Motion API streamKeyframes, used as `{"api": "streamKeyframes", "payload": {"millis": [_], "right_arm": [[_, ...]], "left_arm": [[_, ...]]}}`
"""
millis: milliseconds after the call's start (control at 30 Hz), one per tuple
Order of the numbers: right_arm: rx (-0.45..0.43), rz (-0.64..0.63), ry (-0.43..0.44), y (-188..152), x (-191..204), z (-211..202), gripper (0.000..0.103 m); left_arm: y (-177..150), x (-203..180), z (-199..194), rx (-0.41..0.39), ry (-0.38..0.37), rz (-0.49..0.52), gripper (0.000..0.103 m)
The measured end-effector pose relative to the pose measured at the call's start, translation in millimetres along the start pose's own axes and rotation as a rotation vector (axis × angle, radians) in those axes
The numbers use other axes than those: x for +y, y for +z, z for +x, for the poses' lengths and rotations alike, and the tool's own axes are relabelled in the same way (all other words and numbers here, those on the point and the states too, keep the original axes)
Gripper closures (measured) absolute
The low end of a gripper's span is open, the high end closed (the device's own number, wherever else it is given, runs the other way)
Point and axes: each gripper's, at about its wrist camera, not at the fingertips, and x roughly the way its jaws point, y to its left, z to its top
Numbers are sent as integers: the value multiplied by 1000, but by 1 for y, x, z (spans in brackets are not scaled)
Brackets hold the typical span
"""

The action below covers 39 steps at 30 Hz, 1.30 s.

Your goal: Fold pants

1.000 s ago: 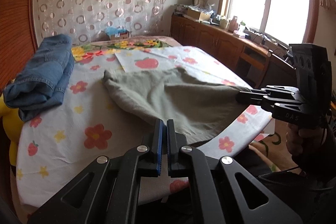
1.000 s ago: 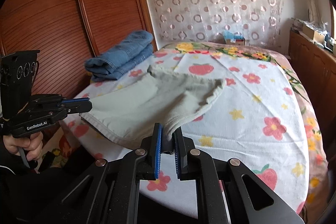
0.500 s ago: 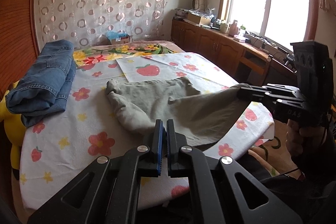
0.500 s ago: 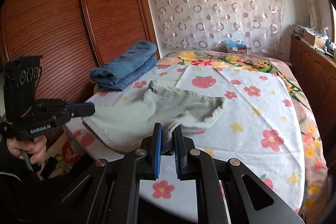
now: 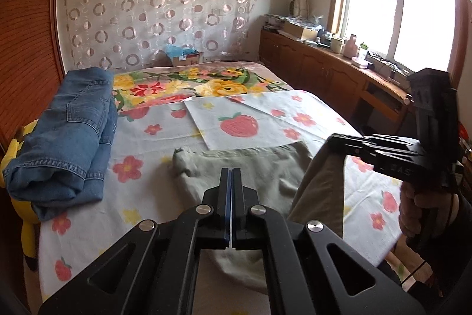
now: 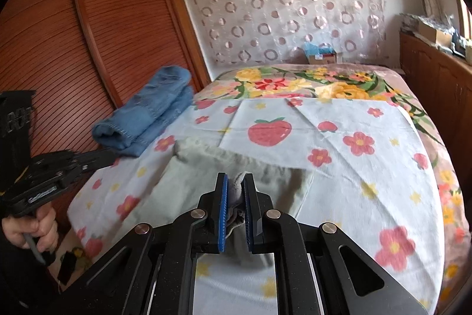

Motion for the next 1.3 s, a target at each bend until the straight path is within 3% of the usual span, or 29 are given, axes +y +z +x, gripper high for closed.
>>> {"api": "streamKeyframes", "payload": {"millis": [267, 333, 433, 500, 700, 800, 967, 1100, 1300], "right_arm": [[84, 12, -32, 22, -10, 65, 93], [119, -6, -59, 24, -10, 78, 93], [141, -20, -80, 22, -10, 80, 83], [136, -34, -86, 18, -9, 70, 69], [80, -76, -151, 0, -11, 28, 57], [79, -77, -168, -18, -15, 12, 51], [85, -85, -180, -42, -14, -12, 50], [80, -46, -170, -52, -15, -26, 49], [71, -31, -156, -53, -14, -38, 48]], "left_arm": [[-8, 8, 10, 36, 11, -19, 101], [-11, 11, 14, 54, 19, -26, 86], [-19, 13, 18, 71, 22, -27, 66], [-23, 12, 19, 79, 16, -28, 58], [-36, 0, 11, 62, 12, 1, 57], [-45, -9, 6, 54, -27, 20, 57], [-60, -31, 6, 61, -59, 76, 62], [-66, -43, 7, 67, -88, 96, 74], [-72, -56, -1, 62, -153, 128, 75]]}}
